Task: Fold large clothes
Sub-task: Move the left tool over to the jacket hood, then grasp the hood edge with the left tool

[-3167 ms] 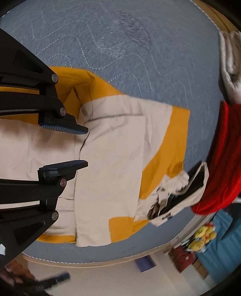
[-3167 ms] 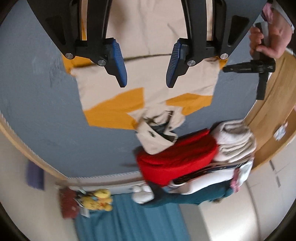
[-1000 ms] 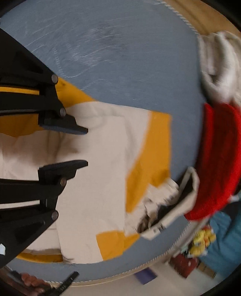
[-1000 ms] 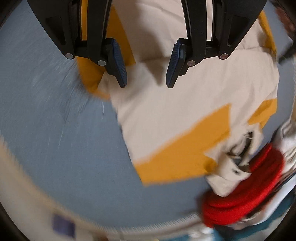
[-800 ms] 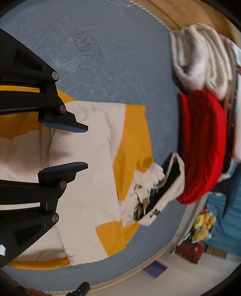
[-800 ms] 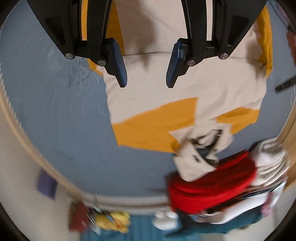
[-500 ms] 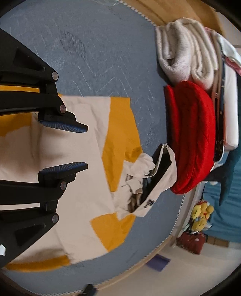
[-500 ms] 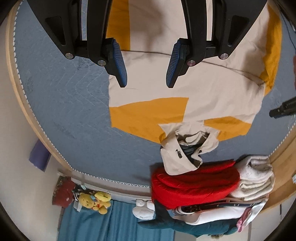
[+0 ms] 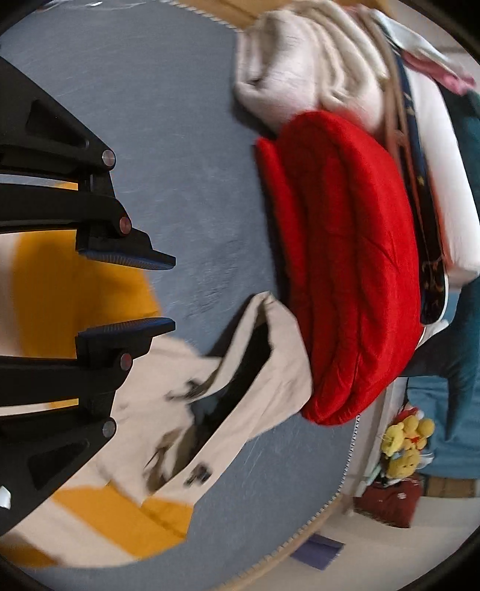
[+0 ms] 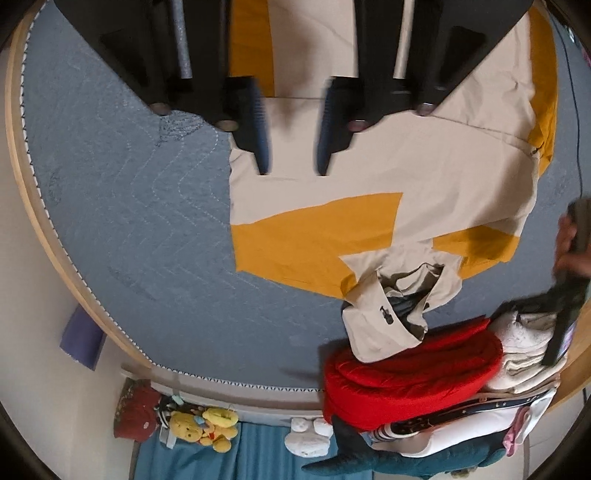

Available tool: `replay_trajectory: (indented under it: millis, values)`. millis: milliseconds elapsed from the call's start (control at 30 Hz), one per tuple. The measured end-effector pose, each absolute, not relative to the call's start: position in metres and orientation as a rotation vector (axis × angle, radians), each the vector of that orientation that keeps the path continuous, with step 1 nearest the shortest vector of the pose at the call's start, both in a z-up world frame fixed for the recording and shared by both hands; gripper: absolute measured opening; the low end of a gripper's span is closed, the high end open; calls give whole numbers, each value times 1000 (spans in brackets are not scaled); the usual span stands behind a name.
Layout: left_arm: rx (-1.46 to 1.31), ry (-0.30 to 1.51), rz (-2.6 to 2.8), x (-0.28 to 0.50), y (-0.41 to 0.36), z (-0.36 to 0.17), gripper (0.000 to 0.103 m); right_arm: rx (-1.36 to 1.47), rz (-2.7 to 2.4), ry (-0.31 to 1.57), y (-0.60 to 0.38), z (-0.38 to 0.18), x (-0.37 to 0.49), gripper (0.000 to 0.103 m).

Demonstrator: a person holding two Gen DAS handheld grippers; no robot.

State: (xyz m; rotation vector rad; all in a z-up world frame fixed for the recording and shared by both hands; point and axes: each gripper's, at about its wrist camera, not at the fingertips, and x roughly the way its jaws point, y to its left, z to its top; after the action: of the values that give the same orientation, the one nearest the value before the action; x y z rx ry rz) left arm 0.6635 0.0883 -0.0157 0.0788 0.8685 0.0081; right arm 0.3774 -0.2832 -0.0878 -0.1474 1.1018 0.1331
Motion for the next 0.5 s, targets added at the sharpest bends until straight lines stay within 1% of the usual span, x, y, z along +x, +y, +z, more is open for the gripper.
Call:
replay_trajectory:
  millis: [33, 133, 200, 267, 333, 500]
  values:
    - [84, 872, 3, 676, 88, -19, 25, -154, 133, 1103, -282, -89, 377, 22]
    - [94, 922, -16, 714, 84, -38, 39, -179, 138, 1118, -279, -97, 376, 22]
    - [114, 928, -15, 733, 78, -50, 40, -163, 131, 1159, -282, -108, 378, 23]
    - [132, 941, -29, 752, 70, -64, 48, -123, 126, 1200, -287, -117, 380, 23]
    - [147, 941, -31, 767, 62, -74, 50, -95, 124, 1225, -290, -123, 381, 23]
    - [205, 920, -21, 795, 40, -87, 49, -125, 120, 1229, -288, -129, 380, 23]
